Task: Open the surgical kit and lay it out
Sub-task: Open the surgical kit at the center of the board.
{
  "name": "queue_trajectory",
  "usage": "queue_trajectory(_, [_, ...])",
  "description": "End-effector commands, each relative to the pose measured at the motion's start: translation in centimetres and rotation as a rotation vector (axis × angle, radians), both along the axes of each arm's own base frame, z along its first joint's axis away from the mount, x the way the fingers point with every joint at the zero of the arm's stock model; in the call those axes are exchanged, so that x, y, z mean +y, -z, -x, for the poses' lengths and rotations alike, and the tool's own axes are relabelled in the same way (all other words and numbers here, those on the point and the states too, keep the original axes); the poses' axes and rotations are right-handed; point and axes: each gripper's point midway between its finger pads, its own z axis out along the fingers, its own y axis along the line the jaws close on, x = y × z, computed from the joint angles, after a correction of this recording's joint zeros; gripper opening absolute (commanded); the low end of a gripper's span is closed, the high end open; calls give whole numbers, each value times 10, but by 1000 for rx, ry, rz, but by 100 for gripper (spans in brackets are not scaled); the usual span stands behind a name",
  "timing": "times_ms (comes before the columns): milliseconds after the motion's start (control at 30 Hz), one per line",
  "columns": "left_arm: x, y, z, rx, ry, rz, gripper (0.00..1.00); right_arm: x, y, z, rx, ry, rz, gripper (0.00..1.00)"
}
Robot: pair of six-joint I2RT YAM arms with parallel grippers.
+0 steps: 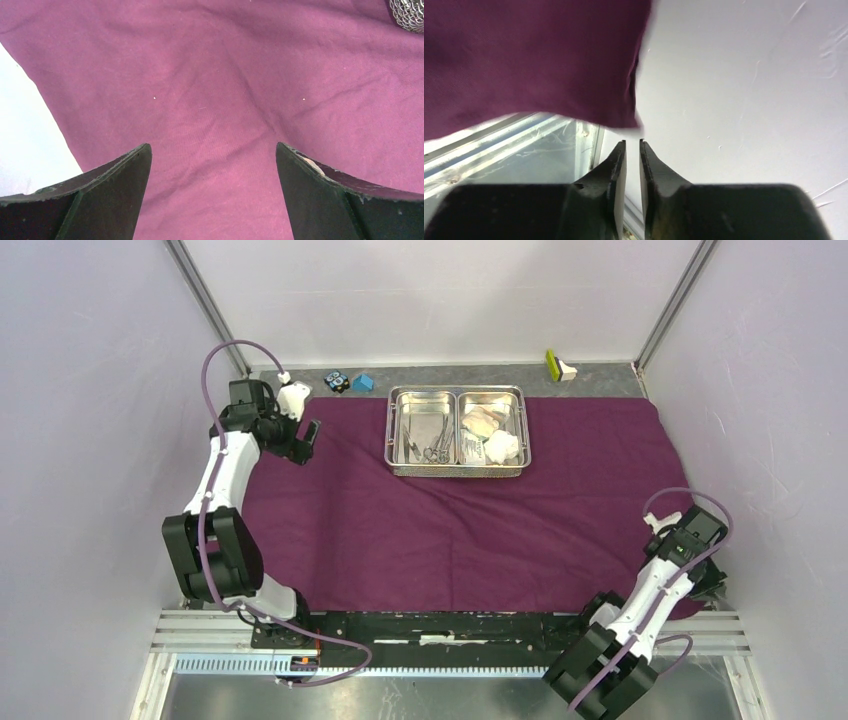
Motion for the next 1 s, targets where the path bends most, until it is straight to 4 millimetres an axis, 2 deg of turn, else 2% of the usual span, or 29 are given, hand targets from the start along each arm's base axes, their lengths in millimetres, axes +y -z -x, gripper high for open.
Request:
queue_trajectory(0, [-4,-13,-2,-65,57,-15,100,-8,-2,16,49,42,69,27])
queue_trajectory(67, [0,-12,-1,-61,50,-34,100,-9,1,22,63,55,84,35])
queue_trajectory(200, [13,-10,0,-52,4,-94,100,-13,-1,18,42,61,96,60])
queue_trajectory(267, [24,-12,-1,-57,-37,-136,100,-14,-4,9,7,38,63,65])
queue_trajectory(367, [44,-17,1,-79,-133,-191,100,-5,-3,-18,-75,-60,-68,71])
queue_trajectory(500, [76,-14,14,-32,-277,-216,100,28,4,-69,-174,-243,-284,78])
queue_trajectory(567, [87,-3,30,50,-324,-180,100,52,7,-99,-214,-344,-347,79])
queue_trajectory(767, [89,24,85,211,-317,-14,100,129,8,-183,-323,-582,-483,81])
queue_trajectory(867, [87,32,111,246,-312,-31,100,164,12,-212,-350,-685,-529,81])
queue_trajectory(967, [80,41,130,268,-290,-44,100,196,19,-229,-347,-790,-553,81])
